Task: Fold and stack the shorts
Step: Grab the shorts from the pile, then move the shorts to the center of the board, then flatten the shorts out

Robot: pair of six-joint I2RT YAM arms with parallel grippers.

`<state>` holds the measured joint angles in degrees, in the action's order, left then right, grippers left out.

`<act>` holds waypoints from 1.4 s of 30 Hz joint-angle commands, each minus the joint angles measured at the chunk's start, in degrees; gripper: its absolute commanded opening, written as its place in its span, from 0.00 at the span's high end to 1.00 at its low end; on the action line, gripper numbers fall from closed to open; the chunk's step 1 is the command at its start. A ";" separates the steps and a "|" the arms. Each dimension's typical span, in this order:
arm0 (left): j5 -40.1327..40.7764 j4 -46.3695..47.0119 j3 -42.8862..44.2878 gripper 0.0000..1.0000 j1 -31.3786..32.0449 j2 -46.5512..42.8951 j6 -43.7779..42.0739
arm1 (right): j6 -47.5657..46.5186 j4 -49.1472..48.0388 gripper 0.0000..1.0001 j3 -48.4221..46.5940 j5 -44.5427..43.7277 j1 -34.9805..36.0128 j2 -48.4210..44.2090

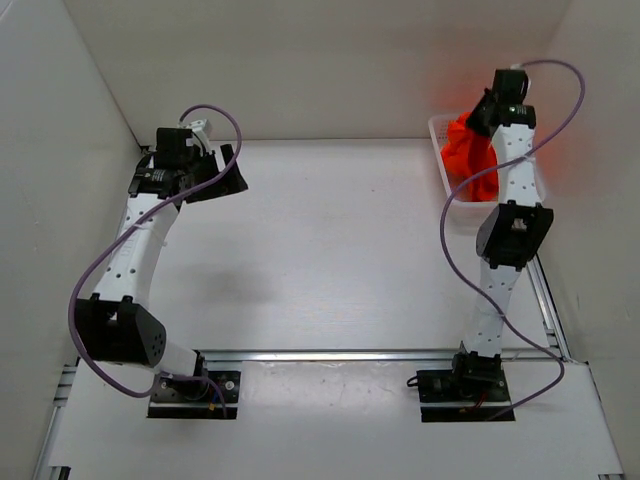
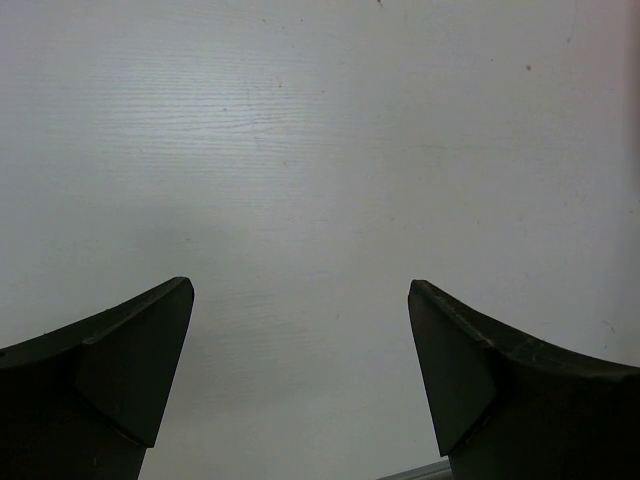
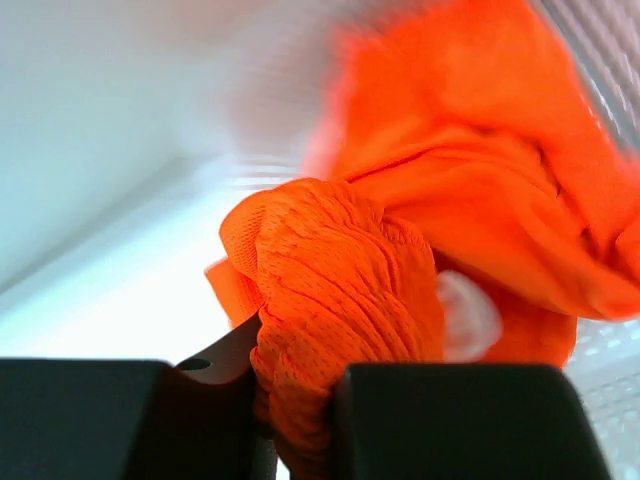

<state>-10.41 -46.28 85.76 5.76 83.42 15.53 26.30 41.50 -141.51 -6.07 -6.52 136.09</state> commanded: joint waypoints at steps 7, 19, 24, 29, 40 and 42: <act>-3.38 -5.74 3.44 0.00 -6.19 -2.73 6.44 | -0.13 -5.81 0.99 -8.16 23.98 14.60 -31.76; 0.30 -8.74 2.32 0.01 -8.48 -9.23 6.44 | -3.37 -6.33 0.97 30.47 21.19 28.23 -47.42; -0.22 -8.74 -2.69 0.03 -8.48 -9.24 6.97 | -5.47 0.15 0.22 41.13 15.84 28.23 -41.26; -0.22 -8.13 -12.35 0.22 -2.25 -10.46 9.16 | -5.47 0.69 0.18 52.28 10.03 28.23 -47.22; 6.45 -3.56 -36.09 0.01 8.92 -11.36 26.74 | 1.64 -1.86 0.11 83.22 10.72 32.19 -59.53; 7.95 -3.03 -38.11 0.01 7.61 -9.95 28.76 | 2.79 -3.60 0.05 88.06 13.61 32.72 -59.54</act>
<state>-6.81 -51.94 49.19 14.63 74.24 38.17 26.48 39.68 -58.30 5.19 25.89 76.31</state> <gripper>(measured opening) 0.992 0.929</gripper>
